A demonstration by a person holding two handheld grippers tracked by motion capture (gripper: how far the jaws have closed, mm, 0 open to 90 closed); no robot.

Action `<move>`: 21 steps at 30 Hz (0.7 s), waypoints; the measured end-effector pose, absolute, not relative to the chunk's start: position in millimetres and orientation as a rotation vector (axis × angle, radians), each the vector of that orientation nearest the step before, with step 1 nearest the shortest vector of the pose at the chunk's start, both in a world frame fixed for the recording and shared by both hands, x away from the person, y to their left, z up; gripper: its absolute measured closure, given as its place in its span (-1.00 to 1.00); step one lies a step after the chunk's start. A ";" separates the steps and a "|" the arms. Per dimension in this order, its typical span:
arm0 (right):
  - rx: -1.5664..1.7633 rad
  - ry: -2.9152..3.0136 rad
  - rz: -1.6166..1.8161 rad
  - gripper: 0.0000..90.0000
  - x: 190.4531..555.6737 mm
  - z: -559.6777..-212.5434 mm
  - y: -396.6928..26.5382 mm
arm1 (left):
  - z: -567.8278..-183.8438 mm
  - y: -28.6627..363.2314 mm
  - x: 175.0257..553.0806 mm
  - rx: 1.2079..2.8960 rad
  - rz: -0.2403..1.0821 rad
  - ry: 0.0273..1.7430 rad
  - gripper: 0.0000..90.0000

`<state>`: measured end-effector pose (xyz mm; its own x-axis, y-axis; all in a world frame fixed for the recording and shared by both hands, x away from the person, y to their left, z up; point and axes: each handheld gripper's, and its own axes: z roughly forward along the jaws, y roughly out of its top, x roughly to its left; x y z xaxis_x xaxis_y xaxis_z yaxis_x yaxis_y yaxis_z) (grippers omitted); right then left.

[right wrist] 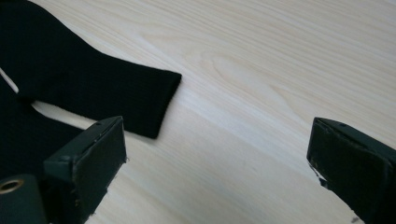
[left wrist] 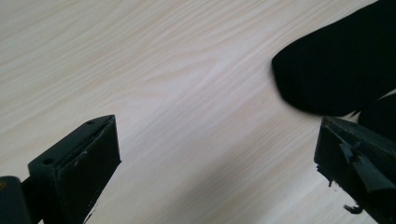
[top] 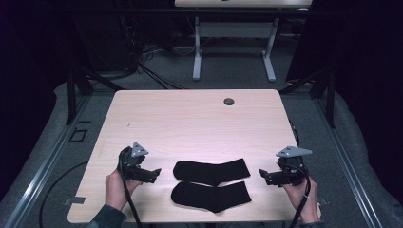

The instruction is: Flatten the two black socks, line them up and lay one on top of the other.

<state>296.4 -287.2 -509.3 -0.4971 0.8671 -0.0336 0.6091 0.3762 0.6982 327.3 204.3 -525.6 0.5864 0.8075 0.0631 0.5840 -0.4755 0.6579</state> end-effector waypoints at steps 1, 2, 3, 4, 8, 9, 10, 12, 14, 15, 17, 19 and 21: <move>1.292 2.234 0.896 -0.92 293.9 -510.1 -289.6 | -528.6 213.0 321.5 2.212 0.498 1.117 -1.00; 1.292 2.234 0.896 -0.92 293.9 -510.1 -289.6 | -528.6 213.0 321.5 2.212 0.498 1.117 -1.00; 1.299 2.221 0.896 -0.95 287.4 -512.9 -297.7 | -533.3 222.4 315.4 2.208 0.505 1.138 -1.00; 1.299 2.221 0.896 -0.95 287.4 -512.9 -297.7 | -533.3 222.4 315.4 2.208 0.505 1.138 -1.00; 1.335 2.200 0.869 -0.99 278.8 -526.1 -312.7 | -545.2 245.5 304.9 2.197 0.499 1.193 -1.00; 1.344 2.198 0.867 -1.00 277.8 -531.1 -316.3 | -549.3 250.8 303.3 2.192 0.497 1.205 -1.00; 1.352 2.195 0.856 -1.00 276.9 -536.2 -320.0 | -553.9 255.0 301.8 2.186 0.495 1.220 -1.00; 1.379 2.193 0.843 -1.00 276.5 -545.8 -325.9 | -563.2 262.2 299.4 2.183 0.484 1.247 -1.00; 1.415 2.197 0.838 -1.00 277.7 -558.2 -332.7 | -572.4 267.0 297.8 2.175 0.486 1.273 -1.00; 1.424 2.196 0.839 -1.00 278.3 -563.2 -335.3 | -575.6 269.7 297.2 2.175 0.481 1.275 -1.00; 1.445 2.189 0.827 -1.00 280.4 -574.9 -340.0 | -582.8 273.0 295.8 2.145 0.492 1.291 -1.00; 1.450 2.181 0.828 -1.00 281.2 -578.6 -341.1 | -585.3 273.6 295.5 2.132 0.498 1.297 -1.00; 1.455 2.184 0.831 -1.00 282.2 -584.8 -343.1 | -588.0 275.3 295.0 2.108 0.497 1.292 -1.00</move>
